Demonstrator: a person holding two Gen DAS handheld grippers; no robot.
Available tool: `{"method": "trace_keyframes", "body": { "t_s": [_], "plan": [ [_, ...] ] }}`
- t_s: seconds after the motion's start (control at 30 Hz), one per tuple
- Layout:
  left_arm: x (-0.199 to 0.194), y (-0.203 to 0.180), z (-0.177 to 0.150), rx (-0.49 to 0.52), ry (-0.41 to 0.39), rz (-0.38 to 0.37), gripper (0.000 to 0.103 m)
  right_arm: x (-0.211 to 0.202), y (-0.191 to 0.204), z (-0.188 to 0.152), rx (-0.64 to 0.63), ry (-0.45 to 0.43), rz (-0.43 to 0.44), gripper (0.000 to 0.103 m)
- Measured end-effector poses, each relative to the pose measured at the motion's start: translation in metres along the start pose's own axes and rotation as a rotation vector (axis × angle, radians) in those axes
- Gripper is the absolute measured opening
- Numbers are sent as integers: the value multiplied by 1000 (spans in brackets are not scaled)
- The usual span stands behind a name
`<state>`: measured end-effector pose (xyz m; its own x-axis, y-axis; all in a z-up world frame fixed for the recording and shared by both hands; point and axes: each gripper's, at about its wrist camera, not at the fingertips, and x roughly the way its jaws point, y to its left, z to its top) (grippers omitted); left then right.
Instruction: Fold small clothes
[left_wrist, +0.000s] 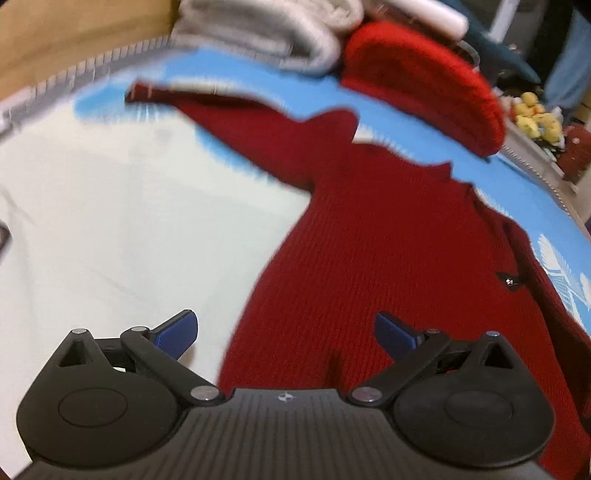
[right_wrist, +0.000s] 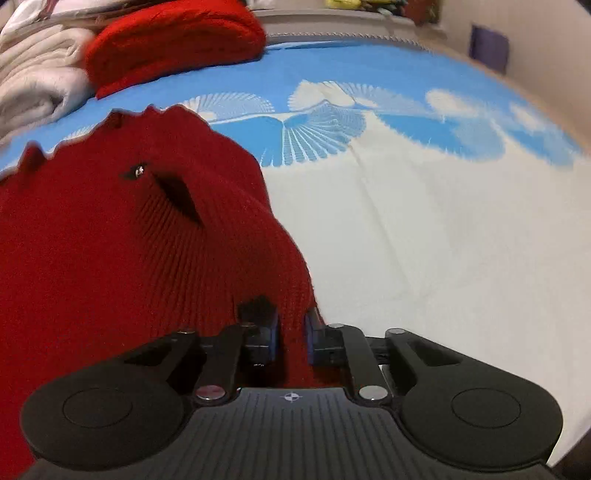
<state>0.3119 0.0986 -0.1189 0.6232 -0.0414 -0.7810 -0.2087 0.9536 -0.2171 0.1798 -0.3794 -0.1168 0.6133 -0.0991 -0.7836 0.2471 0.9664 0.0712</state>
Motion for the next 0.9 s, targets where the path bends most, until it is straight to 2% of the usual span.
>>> {"method": "trace_keyframes", "body": {
  "t_s": [0.07,0.13,0.17,0.23,0.27,0.3,0.33,0.37,0.4,0.43,0.47,0.6,0.7,0.83,0.9],
  "plan": [
    [3,-1,5,-10,10,4,102,-17,-7,21,-21,-18,26,13],
    [2,-3,9,1,1,4,102,-33,-32,62,-47,-70,-20,14],
    [2,-7,11,5,-2,-4,102,-35,-52,93,-4,-82,-58,14],
    [5,-10,13,11,-2,-10,102,-26,-104,159,160,-120,-187,16],
    [7,-12,14,10,0,-10,102,-17,-137,192,288,-159,-304,28],
    [1,-5,12,4,1,-7,102,-17,-159,210,390,-210,-433,39],
    [1,-3,12,-6,3,-3,102,-18,-169,221,451,-240,-552,73],
    [1,-1,12,-18,5,-4,102,-20,-173,227,460,-273,-624,91],
    [1,1,12,-30,9,-8,102,-24,-169,224,431,-329,-608,91],
    [0,3,12,-39,13,-15,102,-25,-164,216,392,-359,-542,91],
    [0,4,12,-46,16,-21,102,-23,-158,204,349,-352,-462,91],
    [-1,0,10,-25,28,-24,102,7,-121,135,260,-135,-217,91],
    [-1,-6,7,21,41,0,102,24,-83,78,222,29,-51,91],
    [2,-9,0,108,74,41,102,36,-34,15,136,197,86,91],
    [5,-8,-6,156,114,57,102,29,-13,-8,99,212,112,90]
  ]
}}
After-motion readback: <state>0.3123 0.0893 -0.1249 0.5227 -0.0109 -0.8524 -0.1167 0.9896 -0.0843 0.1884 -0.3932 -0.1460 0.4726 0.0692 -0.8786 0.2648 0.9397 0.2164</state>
